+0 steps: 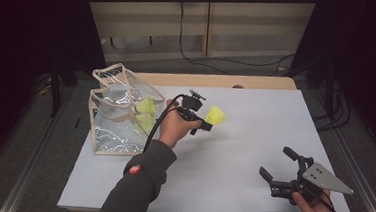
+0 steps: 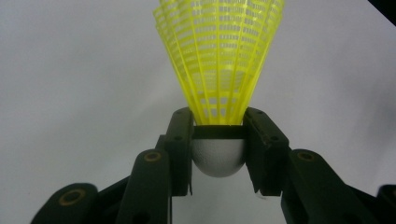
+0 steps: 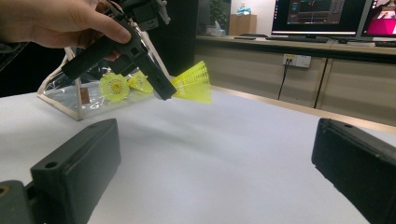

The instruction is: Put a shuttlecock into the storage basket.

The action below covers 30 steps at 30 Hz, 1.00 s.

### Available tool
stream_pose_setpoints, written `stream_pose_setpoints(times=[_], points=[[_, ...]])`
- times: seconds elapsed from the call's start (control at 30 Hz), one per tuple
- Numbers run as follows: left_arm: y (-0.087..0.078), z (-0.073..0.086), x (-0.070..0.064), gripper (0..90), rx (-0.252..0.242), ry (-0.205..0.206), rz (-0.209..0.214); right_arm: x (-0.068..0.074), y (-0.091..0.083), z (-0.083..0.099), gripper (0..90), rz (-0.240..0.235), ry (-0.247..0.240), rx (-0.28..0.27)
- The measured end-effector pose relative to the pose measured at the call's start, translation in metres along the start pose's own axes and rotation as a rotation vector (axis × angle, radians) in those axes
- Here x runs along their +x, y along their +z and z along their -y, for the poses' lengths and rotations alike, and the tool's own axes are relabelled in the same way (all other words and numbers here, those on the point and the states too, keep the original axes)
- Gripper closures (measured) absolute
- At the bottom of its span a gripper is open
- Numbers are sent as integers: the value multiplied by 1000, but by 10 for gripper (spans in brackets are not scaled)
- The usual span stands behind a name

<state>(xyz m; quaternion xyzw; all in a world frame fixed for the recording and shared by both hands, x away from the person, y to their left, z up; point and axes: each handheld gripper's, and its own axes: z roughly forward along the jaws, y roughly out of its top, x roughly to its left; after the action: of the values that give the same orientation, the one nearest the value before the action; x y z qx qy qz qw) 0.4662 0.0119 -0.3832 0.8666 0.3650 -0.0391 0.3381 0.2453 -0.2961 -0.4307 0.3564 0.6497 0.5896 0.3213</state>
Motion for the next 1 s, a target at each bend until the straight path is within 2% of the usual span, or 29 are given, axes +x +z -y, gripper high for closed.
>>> stream_pose_setpoints(times=[1.0], points=[[-28,-13,0,646,22,-8,-27,0,1,1,10,-5,1,0]])
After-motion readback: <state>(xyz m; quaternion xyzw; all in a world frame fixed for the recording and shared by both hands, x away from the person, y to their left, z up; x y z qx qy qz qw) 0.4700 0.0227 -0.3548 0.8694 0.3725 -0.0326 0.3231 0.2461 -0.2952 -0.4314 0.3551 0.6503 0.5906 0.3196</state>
